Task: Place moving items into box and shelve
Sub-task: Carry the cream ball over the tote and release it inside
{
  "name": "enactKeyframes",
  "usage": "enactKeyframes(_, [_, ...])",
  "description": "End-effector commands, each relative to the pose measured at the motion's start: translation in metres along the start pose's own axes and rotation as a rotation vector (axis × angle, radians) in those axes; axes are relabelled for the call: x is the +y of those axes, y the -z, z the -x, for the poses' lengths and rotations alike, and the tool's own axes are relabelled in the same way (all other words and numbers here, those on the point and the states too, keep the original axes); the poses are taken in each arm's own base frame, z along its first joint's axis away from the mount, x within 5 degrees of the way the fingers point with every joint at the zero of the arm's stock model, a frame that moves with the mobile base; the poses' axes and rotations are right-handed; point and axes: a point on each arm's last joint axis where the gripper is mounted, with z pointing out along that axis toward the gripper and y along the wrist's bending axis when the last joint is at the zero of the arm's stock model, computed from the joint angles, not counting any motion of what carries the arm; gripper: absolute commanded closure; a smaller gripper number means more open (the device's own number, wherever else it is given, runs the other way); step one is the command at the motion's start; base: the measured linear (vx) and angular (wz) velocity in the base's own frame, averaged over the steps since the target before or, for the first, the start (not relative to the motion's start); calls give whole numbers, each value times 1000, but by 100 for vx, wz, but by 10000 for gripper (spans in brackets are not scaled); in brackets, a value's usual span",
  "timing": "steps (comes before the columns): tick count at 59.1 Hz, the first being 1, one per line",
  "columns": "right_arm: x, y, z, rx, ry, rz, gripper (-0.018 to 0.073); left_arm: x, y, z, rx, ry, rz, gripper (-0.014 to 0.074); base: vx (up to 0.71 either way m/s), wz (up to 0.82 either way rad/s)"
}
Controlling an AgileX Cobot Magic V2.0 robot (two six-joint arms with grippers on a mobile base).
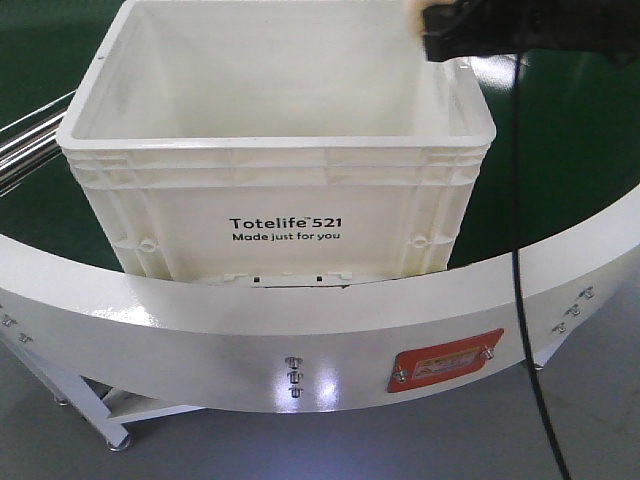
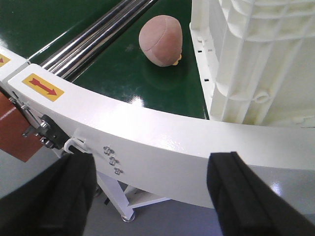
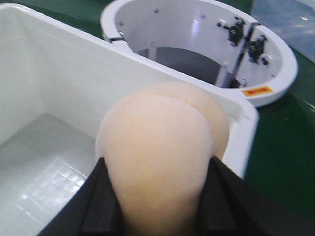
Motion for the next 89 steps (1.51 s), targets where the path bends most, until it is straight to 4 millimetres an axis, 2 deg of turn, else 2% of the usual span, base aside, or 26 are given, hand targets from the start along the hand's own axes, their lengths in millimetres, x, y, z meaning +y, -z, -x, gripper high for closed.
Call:
enactKeyframes(1, [15,2,27,-160,-10,-32,235,0,4,14,-88,15,-5,22,0,0])
enactKeyframes(4, [28,-9,27,-166,-7,-7,211,0,4,14,-89,17,-6,22,0,0])
enactKeyframes(6, [40,-20,26,-167,1,13,159,0,4,14,-89,18,-8,22,0,0])
enactKeyframes(11, [53,-34,21,-158,8,31,62,-1,4,14,-94,30,-19,22,0,0])
enactKeyframes(17, [57,-45,16,-150,4,31,-56,-1,5,15,-99,31,-20,22,0,0])
enactKeyframes(22, [57,-46,16,-151,-1,29,-128,-1,5,15,-104,29,-17,22,0,0])
enactKeyframes(28, [56,-37,22,-174,-1,23,-142,-1,5,16,-112,29,-17,22,0,0])
enactKeyframes(34, [55,-20,32,-203,-5,29,-126,-1,5,17,-122,29,-17,22,0,0])
enactKeyframes(44, [52,33,54,-267,-41,54,-55,0,-5,27,-65,66,-19,22,0,0])
enactKeyframes(54, [51,85,61,-240,-76,68,3,4,-38,56,49,52,5,22,0,0])
enactKeyframes(65, [38,121,45,-31,-83,-80,9,13,-85,87,171,44,61,22,0,0])
enactKeyframes(76, [27,132,35,71,-34,-204,9,37,-130,107,254,81,98,22,0,0])
enactKeyframes(89, [27,131,38,45,-29,-204,9,49,-191,116,306,124,-102,22,0,0])
